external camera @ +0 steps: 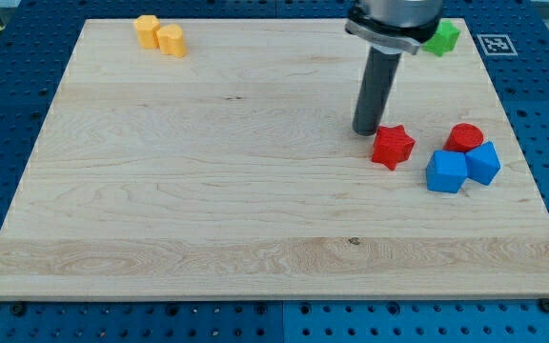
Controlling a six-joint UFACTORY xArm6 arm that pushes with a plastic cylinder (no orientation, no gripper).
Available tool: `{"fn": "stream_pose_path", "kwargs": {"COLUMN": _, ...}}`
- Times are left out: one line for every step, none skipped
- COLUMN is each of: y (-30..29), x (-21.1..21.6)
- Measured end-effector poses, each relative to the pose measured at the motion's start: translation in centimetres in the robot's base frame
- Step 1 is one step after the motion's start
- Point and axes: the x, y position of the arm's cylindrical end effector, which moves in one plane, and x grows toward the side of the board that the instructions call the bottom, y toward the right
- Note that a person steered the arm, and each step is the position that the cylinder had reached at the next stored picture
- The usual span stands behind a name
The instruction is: Push the red star a bit right
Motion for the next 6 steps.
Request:
{"fn": "stream_pose_path", "kwargs": {"y": -1.2, "x": 0.0}}
{"fn": "stream_pose_path", "kwargs": {"y": -1.2, "x": 0.1}}
{"fn": "stream_pose_path", "kwargs": {"y": -1.1, "x": 0.9}}
{"fn": "stream_pose_path", "kwargs": {"y": -0.4, "x": 1.4}}
{"fn": "stream_pose_path", "kwargs": {"y": 0.9, "x": 1.4}}
{"fn": "stream_pose_path", "kwargs": {"y": 2.1, "x": 1.4}}
